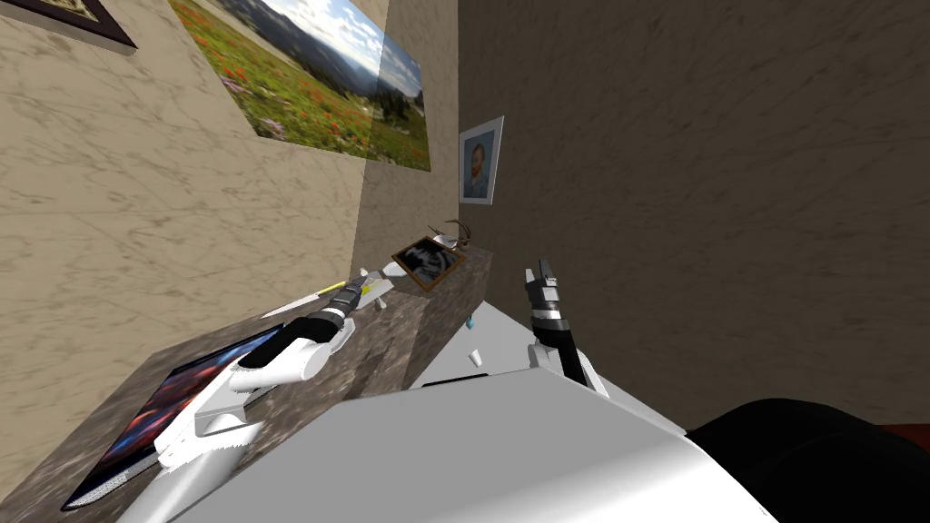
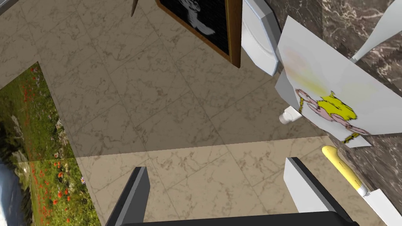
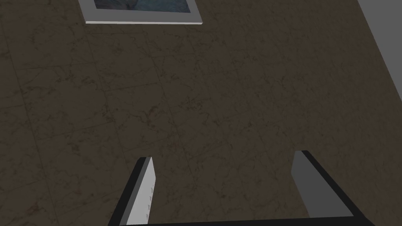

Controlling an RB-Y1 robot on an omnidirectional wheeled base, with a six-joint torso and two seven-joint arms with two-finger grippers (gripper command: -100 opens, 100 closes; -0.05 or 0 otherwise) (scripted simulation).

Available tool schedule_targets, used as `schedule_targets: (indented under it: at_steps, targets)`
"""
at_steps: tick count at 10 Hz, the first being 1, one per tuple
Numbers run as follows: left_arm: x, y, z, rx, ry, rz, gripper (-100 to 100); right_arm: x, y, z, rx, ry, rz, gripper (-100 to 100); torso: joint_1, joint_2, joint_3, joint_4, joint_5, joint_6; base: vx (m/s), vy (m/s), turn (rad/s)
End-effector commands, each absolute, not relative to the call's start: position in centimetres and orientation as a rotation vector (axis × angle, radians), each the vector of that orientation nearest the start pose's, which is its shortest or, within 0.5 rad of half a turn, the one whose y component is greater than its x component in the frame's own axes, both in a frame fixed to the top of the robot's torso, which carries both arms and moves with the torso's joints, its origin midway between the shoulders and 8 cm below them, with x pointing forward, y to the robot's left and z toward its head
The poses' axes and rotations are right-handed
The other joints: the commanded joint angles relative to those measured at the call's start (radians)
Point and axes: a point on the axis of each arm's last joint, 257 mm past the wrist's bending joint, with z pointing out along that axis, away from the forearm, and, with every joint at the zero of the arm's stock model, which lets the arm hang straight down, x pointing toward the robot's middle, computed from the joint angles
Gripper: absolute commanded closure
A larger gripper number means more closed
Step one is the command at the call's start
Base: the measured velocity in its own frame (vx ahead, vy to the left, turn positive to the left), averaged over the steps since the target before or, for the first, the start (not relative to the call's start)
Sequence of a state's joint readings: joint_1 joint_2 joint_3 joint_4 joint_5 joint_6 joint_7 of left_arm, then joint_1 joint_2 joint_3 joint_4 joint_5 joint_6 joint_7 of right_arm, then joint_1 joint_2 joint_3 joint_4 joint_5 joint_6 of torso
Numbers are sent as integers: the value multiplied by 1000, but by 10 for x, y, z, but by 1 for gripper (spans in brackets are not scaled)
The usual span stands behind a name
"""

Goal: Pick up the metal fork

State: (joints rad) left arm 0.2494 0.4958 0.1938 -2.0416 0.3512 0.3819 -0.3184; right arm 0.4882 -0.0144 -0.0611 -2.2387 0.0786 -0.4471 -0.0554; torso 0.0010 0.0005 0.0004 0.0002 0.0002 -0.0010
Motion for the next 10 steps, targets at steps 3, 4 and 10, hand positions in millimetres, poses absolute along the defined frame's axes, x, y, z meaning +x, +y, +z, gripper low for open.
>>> schedule_targets:
  at_steps: [3, 4, 10]
  targets:
    - [474, 427, -169, -995, 1557, -638, -100, 359, -294, 0, 684, 706, 1225, 0, 0, 0, 0, 0, 0, 0, -6, -6, -159]
    - [472, 428, -175, -1011, 1575, -626, -100, 359, -294, 0, 684, 706, 1225, 0, 0, 0, 0, 0, 0, 1, -5, 2, -104]
    - [467, 456, -210, -1098, 1710, -525, -100, 359, -294, 0, 684, 706, 1225, 0, 0, -1, -1, 0, 0, 1, 3, 2, -89]
